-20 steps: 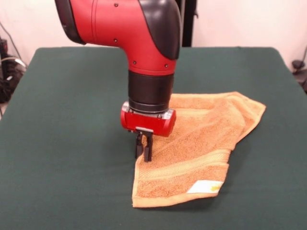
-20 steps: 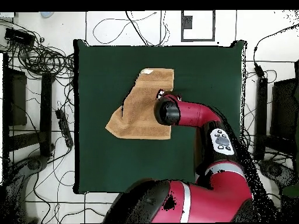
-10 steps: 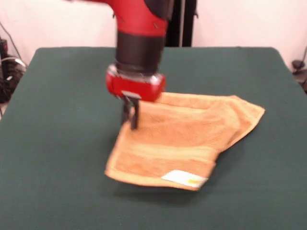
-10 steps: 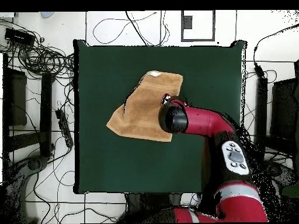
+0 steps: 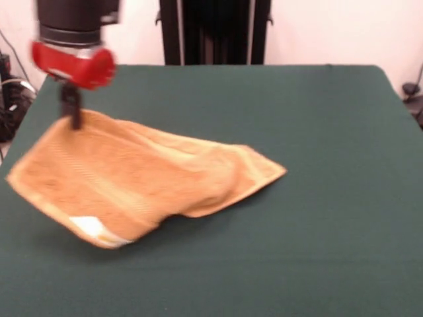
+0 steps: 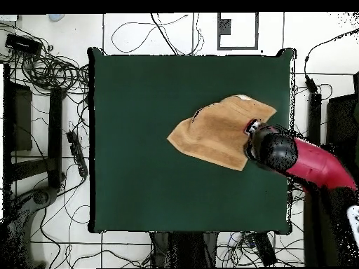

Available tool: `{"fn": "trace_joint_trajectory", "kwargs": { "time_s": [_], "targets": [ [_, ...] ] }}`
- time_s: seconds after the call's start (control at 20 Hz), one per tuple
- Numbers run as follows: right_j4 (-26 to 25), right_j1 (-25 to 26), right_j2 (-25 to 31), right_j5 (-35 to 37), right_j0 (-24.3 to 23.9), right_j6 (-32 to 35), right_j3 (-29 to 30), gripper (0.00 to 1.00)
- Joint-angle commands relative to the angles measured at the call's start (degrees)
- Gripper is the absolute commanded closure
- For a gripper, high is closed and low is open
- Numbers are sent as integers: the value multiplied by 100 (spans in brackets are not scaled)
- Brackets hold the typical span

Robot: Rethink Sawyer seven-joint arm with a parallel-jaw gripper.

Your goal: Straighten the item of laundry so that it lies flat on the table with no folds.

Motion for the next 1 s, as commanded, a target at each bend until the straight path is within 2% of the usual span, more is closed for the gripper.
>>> {"fn": "trace_joint_trajectory", "kwargs": {
  "time_s": [0.05, 0.4, 0.45, 1.0],
  "targets": [
    [-485, 675, 1186, 635, -288, -1459, -343, 100],
    [-808, 973, 1568, 578, -535, -1435, -612, 100],
    [-932, 964, 1637, 564, -569, -1312, -602, 0],
    [-1087, 918, 1569, 433, -416, -657, -457, 0]
  ]
}}
